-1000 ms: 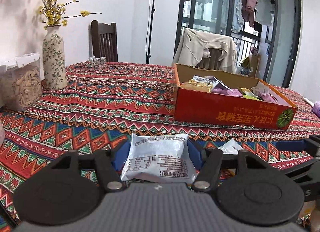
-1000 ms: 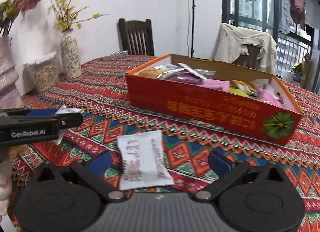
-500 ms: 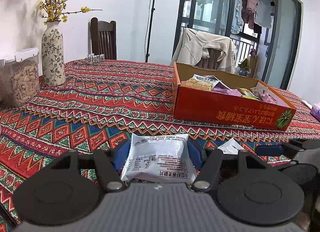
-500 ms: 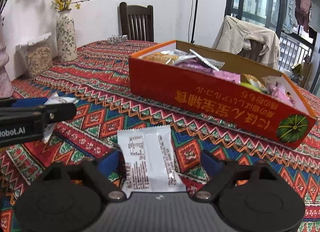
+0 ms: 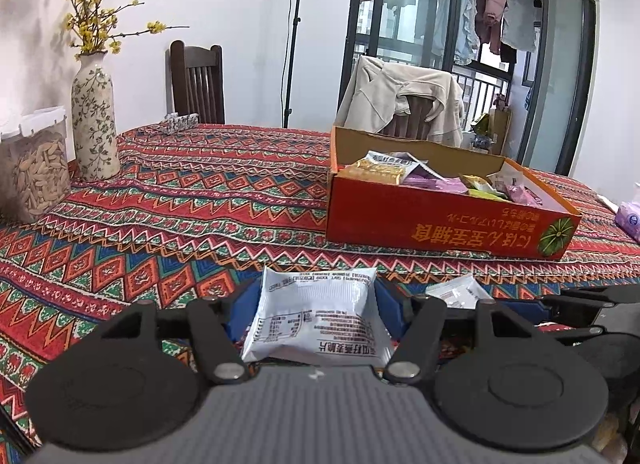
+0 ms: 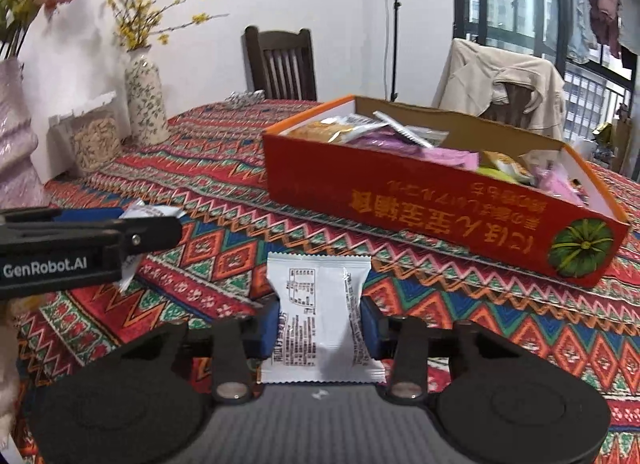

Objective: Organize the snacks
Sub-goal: 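Carry both white packets over the box with both grippers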

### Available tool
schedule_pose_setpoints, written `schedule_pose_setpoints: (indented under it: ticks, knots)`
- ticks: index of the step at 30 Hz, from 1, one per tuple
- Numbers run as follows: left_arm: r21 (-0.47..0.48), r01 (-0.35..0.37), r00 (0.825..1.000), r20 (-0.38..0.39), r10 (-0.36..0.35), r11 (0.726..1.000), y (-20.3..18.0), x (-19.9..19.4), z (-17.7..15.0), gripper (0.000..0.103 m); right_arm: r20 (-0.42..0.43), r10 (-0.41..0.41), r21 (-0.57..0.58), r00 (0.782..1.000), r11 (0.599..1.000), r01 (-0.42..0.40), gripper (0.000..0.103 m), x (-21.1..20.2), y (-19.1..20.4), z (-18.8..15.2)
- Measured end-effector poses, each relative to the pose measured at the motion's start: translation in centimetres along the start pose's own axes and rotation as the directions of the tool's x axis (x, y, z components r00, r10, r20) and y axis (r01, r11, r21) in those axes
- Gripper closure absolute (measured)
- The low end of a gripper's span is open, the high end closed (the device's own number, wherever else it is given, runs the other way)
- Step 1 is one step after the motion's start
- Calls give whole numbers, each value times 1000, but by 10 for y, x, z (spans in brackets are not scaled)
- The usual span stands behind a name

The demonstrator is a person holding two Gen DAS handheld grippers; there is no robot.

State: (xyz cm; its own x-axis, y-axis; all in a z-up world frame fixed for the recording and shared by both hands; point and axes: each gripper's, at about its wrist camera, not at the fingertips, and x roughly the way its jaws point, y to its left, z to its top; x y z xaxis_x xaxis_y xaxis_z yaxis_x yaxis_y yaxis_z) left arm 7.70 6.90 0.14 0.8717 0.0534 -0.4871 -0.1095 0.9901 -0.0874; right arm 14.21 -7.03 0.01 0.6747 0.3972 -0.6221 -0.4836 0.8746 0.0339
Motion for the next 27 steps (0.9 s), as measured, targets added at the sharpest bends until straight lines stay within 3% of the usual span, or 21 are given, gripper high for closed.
schedule_pose_setpoints:
  ticks: [10,27]
  knots:
    - [25,20,999,36,-21,999,-23,-4,16,39,110,-48,32,993,998,45,63,-32,-26,9]
    - [88,41,992,116,-51,995,-67,21,77,39,256,-156,40,954,988,151,63,-58,-85,55]
